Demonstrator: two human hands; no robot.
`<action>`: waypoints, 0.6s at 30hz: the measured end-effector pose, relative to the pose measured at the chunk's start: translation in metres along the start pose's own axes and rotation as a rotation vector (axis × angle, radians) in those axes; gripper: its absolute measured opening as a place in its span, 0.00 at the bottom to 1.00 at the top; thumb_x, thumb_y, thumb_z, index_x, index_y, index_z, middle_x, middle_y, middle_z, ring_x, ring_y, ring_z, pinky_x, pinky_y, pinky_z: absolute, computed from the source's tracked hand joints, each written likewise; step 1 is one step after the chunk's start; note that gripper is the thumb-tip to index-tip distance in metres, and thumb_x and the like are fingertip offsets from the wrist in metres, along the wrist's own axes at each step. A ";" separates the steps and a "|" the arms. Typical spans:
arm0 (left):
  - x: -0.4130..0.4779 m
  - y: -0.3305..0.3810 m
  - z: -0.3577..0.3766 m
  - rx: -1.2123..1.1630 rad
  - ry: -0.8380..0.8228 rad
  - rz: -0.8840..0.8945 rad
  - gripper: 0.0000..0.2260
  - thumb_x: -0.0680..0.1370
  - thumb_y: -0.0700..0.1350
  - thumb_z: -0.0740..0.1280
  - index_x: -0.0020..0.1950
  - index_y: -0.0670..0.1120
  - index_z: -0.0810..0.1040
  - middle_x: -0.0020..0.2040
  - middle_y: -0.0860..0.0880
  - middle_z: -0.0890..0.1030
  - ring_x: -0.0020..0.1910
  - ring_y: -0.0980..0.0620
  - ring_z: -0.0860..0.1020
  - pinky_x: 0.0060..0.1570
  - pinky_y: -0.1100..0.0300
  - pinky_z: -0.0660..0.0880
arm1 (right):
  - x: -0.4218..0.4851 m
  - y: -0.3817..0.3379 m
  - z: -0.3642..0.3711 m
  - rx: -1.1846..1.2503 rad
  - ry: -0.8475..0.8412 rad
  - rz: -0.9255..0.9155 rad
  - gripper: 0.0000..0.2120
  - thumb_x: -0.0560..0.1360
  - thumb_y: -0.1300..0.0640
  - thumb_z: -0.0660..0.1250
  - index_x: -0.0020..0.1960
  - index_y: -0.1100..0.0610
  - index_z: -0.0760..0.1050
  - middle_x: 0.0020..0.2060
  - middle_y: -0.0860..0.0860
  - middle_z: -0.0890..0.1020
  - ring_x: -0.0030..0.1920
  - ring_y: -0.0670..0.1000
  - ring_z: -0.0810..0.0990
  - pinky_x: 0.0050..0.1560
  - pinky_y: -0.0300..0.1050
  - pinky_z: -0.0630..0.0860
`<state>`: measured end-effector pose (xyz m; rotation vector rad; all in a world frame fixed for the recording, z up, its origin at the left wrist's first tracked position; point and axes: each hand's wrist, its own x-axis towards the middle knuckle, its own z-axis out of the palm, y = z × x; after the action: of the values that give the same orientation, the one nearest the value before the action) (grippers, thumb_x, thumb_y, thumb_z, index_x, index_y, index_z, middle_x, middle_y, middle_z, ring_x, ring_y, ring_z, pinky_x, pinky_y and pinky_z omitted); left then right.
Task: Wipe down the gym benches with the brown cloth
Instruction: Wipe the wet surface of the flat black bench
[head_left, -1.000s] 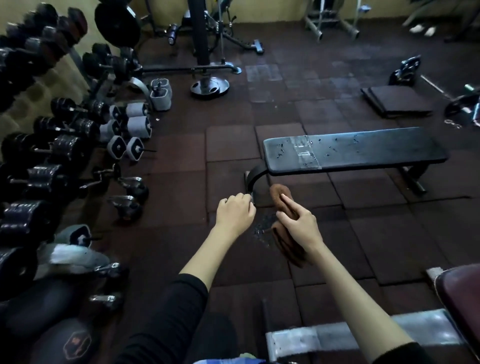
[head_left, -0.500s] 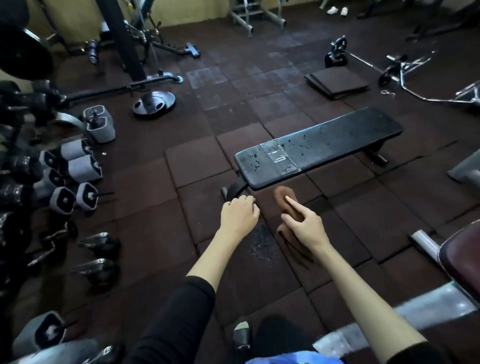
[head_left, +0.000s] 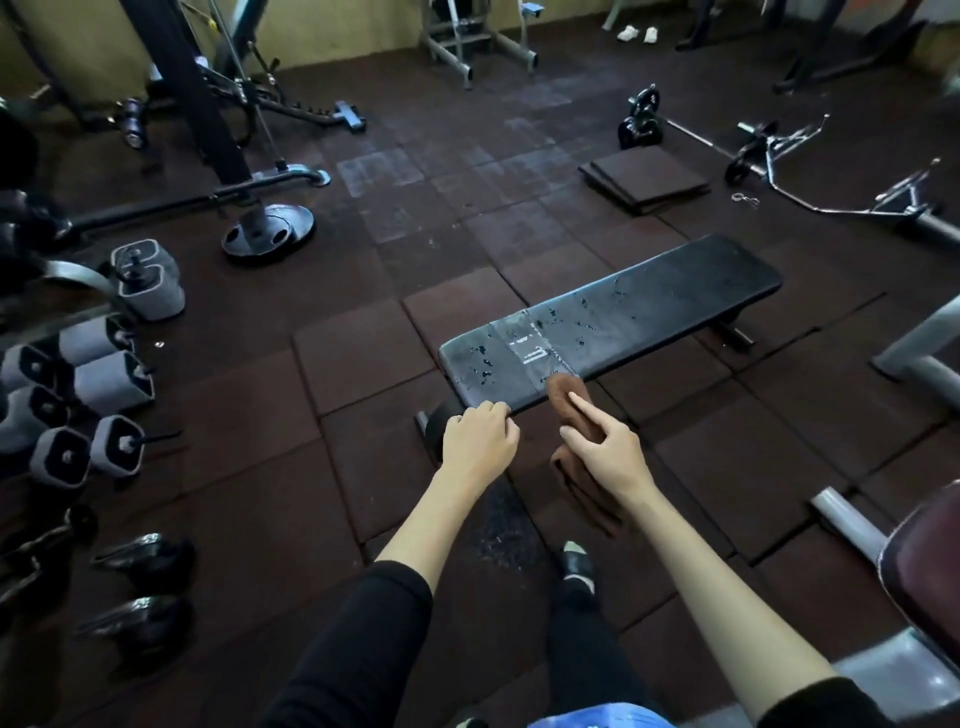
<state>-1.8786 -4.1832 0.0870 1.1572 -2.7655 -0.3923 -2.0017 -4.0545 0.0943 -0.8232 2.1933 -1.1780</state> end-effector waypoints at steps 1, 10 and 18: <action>0.013 0.003 0.003 -0.001 0.011 -0.006 0.13 0.79 0.46 0.56 0.58 0.45 0.76 0.56 0.47 0.79 0.53 0.45 0.77 0.50 0.54 0.70 | 0.016 0.003 -0.005 0.001 -0.004 -0.004 0.23 0.73 0.55 0.70 0.68 0.48 0.73 0.63 0.49 0.78 0.63 0.45 0.74 0.57 0.32 0.66; 0.143 0.062 0.051 -0.013 0.060 -0.145 0.14 0.79 0.46 0.55 0.59 0.45 0.76 0.56 0.47 0.79 0.53 0.45 0.77 0.49 0.54 0.70 | 0.174 0.038 -0.069 -0.062 -0.134 -0.091 0.23 0.73 0.55 0.71 0.68 0.49 0.74 0.62 0.49 0.79 0.62 0.45 0.75 0.61 0.36 0.67; 0.195 0.094 0.073 -0.070 0.114 -0.294 0.14 0.79 0.46 0.56 0.59 0.44 0.77 0.55 0.46 0.79 0.51 0.44 0.78 0.48 0.54 0.71 | 0.257 0.056 -0.093 -0.141 -0.280 -0.155 0.23 0.73 0.56 0.70 0.68 0.49 0.73 0.62 0.50 0.78 0.62 0.47 0.75 0.60 0.36 0.67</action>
<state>-2.0950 -4.2450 0.0451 1.5214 -2.4692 -0.4322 -2.2556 -4.1620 0.0532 -1.1604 2.0264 -0.9200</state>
